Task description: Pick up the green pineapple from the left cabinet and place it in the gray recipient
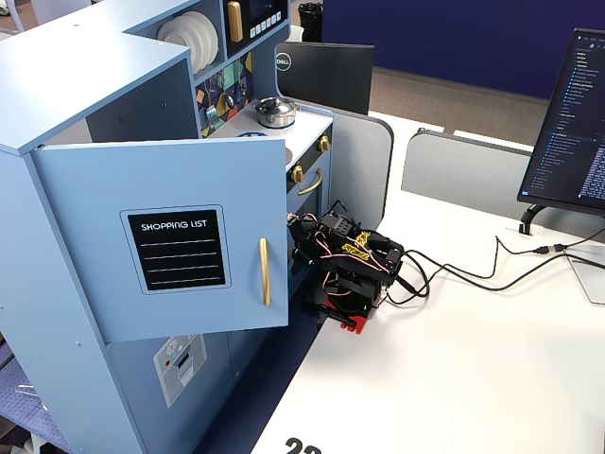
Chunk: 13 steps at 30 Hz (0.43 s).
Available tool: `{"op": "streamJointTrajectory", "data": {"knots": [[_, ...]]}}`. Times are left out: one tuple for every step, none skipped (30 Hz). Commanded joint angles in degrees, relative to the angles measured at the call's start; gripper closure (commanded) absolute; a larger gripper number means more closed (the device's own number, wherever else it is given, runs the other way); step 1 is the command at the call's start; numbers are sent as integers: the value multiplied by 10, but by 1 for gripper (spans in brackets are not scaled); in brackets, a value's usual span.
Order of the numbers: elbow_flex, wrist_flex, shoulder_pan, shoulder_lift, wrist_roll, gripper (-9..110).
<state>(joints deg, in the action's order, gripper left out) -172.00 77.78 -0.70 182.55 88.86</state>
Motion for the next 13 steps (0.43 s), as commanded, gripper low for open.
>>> {"op": "streamJointTrajectory", "data": {"knots": [[0,99,10,-4,-23,98],[0,99,10,-4,-23,98],[0,99,10,-4,-23,98],[0,99,10,-4,-23,97],[0,99,10,-4,-23,97],[0,99,10,-4,-23,97],[0,99,10,-4,-23,97],[0,99,10,-4,-23,97],[0,99,10,-4,-23,96],[0,99,10,-4,-23,96],[0,99,10,-4,-23,96],[0,99,10,-4,-23,96],[0,99,10,-4,-23,96]]}}
